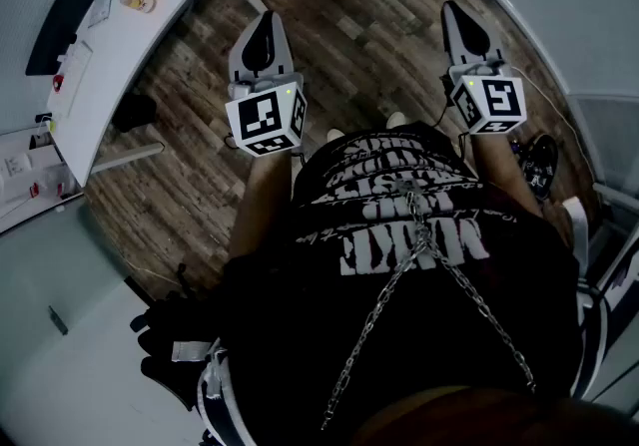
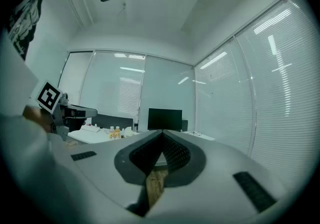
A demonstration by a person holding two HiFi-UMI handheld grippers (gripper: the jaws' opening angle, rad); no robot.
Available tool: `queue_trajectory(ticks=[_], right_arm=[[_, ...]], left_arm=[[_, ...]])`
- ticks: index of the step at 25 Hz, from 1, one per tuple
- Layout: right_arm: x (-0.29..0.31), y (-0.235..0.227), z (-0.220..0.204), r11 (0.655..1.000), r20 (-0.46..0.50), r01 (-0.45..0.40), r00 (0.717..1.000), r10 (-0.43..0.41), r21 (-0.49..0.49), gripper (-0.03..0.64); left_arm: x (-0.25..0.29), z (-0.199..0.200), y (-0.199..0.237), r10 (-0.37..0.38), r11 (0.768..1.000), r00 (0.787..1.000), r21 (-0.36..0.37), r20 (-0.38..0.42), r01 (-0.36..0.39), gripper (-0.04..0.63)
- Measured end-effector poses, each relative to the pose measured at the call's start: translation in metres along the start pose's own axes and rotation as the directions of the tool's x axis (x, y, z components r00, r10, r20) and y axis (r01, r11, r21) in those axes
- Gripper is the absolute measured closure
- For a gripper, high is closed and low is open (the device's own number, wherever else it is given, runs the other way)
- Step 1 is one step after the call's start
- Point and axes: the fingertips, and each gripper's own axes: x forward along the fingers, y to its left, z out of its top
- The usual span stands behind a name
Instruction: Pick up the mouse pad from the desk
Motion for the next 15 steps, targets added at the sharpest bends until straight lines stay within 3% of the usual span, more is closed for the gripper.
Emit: queue_trajectory(ticks=[9, 15], right_arm=[[0.010, 0.042, -0.010, 0.999, -0.050, -0.007, 0.999, 0.009, 0.044, 0.618], [0.011, 0.036, -0.022, 0.998, -0.086, 0.018, 0.996, -0.012, 0.066, 0.618]], left_arm=[[-0.004, -0.032, 0.032, -0.058, 0.997, 0.997, -0.060, -0.060, 0.055, 0.589], [0.003, -0.044, 0.037, -0.082, 0.991, 0.995, -0.111, -0.053, 0.076, 0.589]])
